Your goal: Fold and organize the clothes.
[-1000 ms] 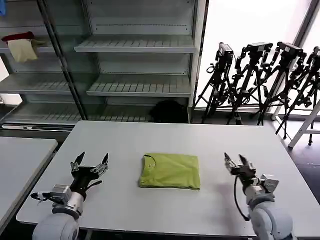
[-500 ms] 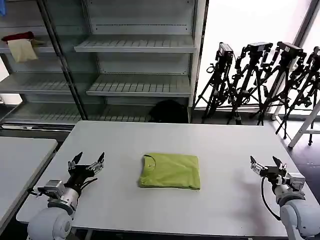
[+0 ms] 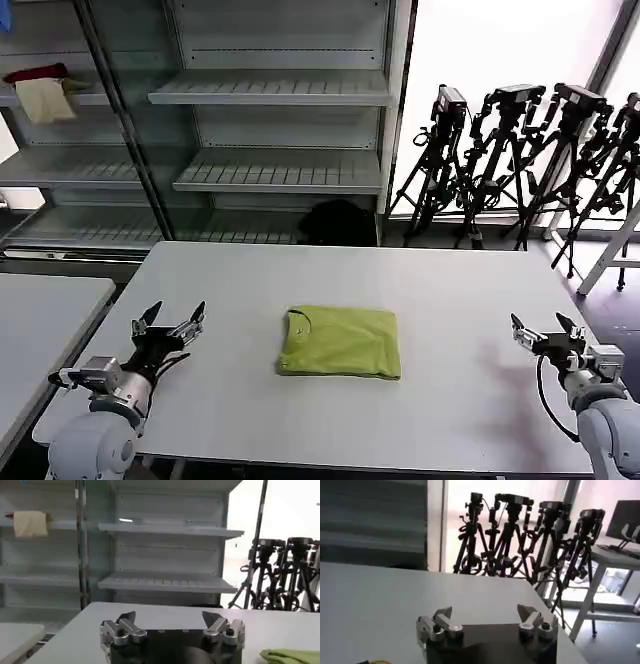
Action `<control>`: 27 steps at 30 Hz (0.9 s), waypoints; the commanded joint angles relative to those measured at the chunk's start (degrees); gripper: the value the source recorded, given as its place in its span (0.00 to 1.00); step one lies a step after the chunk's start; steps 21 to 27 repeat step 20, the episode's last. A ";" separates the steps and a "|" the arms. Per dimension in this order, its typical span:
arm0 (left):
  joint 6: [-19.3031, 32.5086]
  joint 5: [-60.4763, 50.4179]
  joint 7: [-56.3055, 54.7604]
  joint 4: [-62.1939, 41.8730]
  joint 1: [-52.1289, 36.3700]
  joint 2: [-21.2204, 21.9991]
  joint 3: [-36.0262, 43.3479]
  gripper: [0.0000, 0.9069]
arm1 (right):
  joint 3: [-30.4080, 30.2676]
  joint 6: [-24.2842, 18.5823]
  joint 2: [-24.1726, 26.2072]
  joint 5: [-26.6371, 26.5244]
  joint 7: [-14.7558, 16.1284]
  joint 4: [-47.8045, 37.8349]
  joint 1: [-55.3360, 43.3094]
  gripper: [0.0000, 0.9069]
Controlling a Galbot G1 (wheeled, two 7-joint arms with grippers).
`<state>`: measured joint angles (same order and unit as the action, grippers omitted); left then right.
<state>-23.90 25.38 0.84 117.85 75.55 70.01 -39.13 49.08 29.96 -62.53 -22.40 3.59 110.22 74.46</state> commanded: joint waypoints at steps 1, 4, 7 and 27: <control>0.29 2.70 -0.54 -0.21 0.22 -0.55 -0.43 1.00 | 0.79 -1.53 0.68 0.32 1.21 0.94 1.07 1.00; 0.68 2.78 -0.86 -0.31 0.73 -0.53 -0.22 1.00 | 0.68 -1.53 0.77 0.45 1.27 1.54 1.38 1.00; 0.80 2.68 -1.04 -0.35 1.03 -0.39 -0.08 1.00 | 0.68 -1.56 0.72 0.39 1.28 2.11 1.53 1.00; 2.13 2.33 -2.18 -0.43 0.93 -0.47 0.52 1.00 | -0.81 0.34 -0.68 -2.70 -2.15 2.93 0.79 1.00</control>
